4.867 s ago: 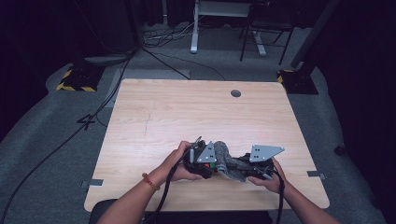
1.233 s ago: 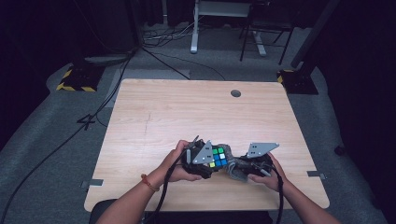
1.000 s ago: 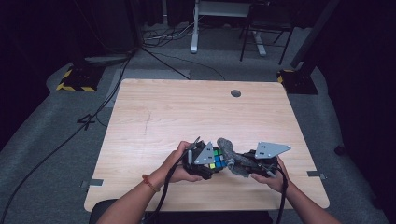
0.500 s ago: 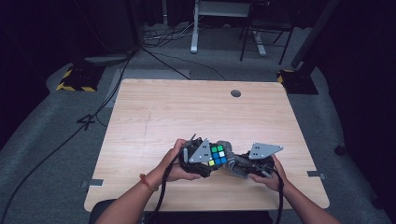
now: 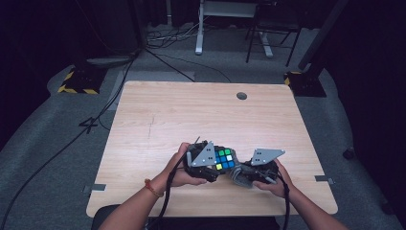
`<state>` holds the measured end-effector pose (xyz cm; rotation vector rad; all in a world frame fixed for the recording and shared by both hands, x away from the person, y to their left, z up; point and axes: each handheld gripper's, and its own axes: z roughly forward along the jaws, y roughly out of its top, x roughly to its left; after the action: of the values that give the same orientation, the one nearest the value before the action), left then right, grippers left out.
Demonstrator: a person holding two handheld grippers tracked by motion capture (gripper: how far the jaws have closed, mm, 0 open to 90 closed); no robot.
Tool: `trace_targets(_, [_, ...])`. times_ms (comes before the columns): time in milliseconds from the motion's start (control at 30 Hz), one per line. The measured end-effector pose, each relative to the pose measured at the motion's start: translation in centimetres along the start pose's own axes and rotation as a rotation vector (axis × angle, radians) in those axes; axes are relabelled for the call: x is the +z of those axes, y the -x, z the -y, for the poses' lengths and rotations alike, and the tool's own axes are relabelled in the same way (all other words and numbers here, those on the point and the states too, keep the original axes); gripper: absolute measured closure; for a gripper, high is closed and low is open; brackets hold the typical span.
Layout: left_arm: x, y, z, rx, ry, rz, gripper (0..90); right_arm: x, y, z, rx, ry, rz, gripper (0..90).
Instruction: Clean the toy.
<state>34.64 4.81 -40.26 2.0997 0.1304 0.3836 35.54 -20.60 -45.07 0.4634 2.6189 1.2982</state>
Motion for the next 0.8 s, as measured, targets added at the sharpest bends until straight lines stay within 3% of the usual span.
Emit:
trace_targets(133, [-0.1, -0.3, 0.2, 0.010, -0.027, -0.019, 33.8, -0.4, 0.3, 0.0, 0.005, 0.005, 0.008, 76.8])
trace_targets(233, [0.1, -0.5, 0.4, 0.010, -0.045, -0.032, 33.8, -1.5, 0.5, -0.4, 0.014, 0.066, 0.004, 76.7])
trace_targets(333, [0.3, -0.9, 0.6, 0.012, -0.071, -0.060, 33.8, -2.4, 0.4, -0.8, -0.003, 0.089, 0.032, 76.7])
trace_targets(567, [-0.2, -2.4, 1.5, -0.003, -0.103, -0.115, 33.8, -3.4, 1.5, -0.6, 0.006, 0.093, 0.087, 75.9])
trace_targets(800, [-0.7, -4.1, 3.5, -0.068, -0.135, -0.123, 33.8, -3.6, 3.3, 0.4, 0.038, 0.046, 0.145, 75.3])
